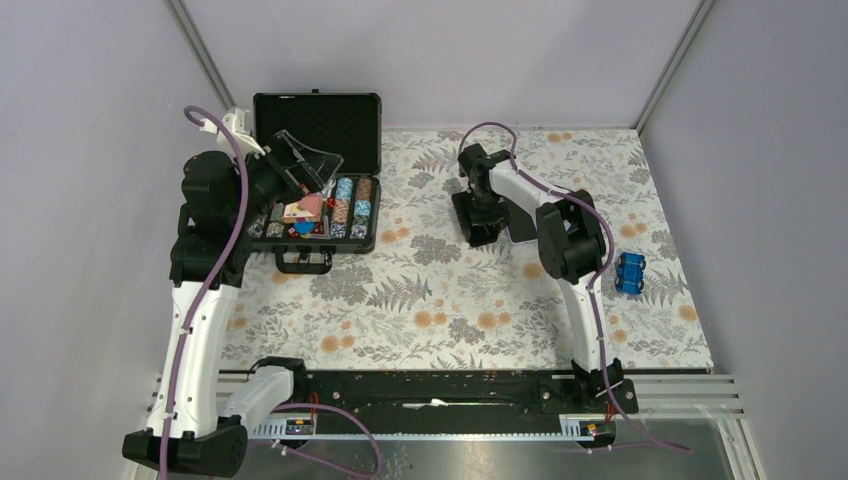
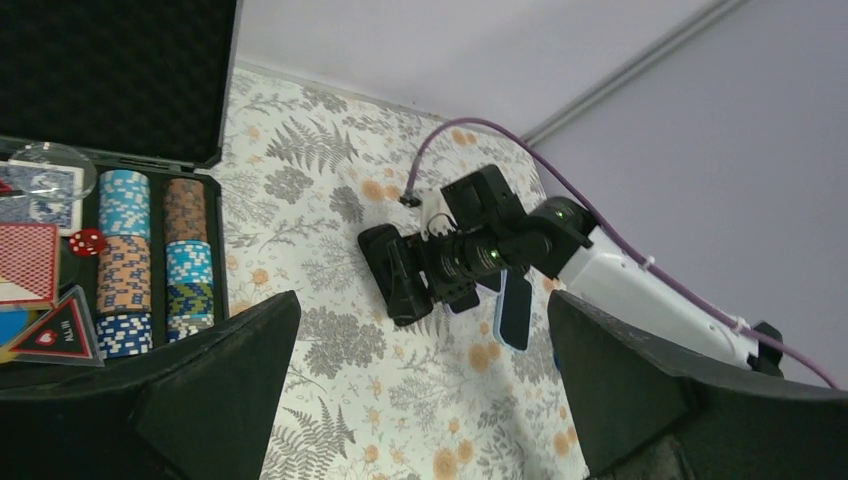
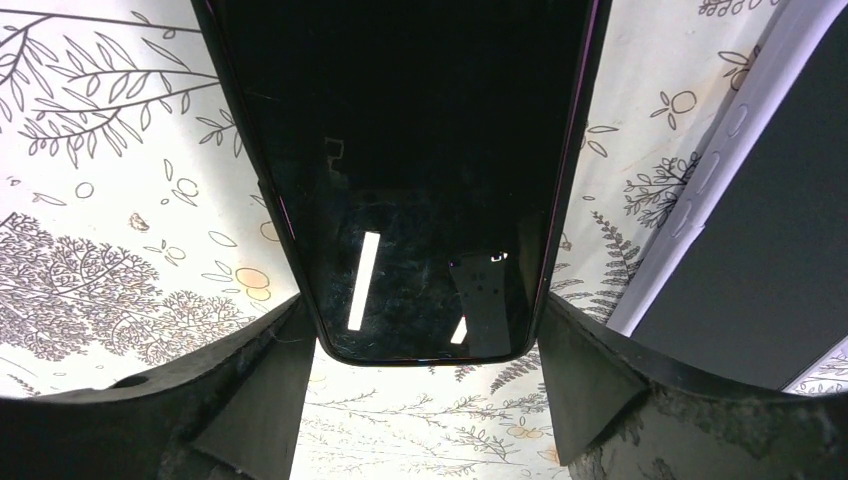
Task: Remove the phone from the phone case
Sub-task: Pick up the phone at the center of the board.
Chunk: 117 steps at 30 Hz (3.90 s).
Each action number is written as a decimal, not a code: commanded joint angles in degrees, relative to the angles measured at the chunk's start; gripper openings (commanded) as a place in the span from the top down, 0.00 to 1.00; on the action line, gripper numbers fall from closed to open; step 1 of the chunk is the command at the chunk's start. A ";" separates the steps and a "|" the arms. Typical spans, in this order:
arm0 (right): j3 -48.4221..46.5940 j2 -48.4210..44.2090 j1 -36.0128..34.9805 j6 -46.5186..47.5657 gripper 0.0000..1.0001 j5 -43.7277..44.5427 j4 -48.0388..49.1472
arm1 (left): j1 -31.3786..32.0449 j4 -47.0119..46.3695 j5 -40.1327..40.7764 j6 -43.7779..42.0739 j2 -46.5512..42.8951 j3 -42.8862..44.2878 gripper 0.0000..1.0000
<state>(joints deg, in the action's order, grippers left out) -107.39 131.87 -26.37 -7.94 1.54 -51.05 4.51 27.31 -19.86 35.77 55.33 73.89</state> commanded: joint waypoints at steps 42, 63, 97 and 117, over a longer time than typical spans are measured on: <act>56.76 -38.01 -6.04 -54.02 0.53 -49.34 58.90 | 21.77 -16.41 4.58 12.66 20.09 -24.87 0.12; 45.89 -36.90 -13.78 -40.15 0.53 -41.13 40.21 | 21.94 -16.78 1.71 18.97 23.79 -24.26 0.30; 51.18 -53.85 -12.33 -31.89 0.00 -29.64 52.46 | 15.57 -26.65 -16.01 14.32 21.81 -20.69 1.00; 50.05 -63.05 -6.89 -45.55 0.27 -23.45 82.44 | 10.60 -61.08 -43.66 34.73 14.34 -10.94 1.00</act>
<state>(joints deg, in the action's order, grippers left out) -51.46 66.08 -33.26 -51.53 -19.35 20.40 15.29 -14.04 -57.28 57.54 71.94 62.74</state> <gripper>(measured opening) 0.808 0.122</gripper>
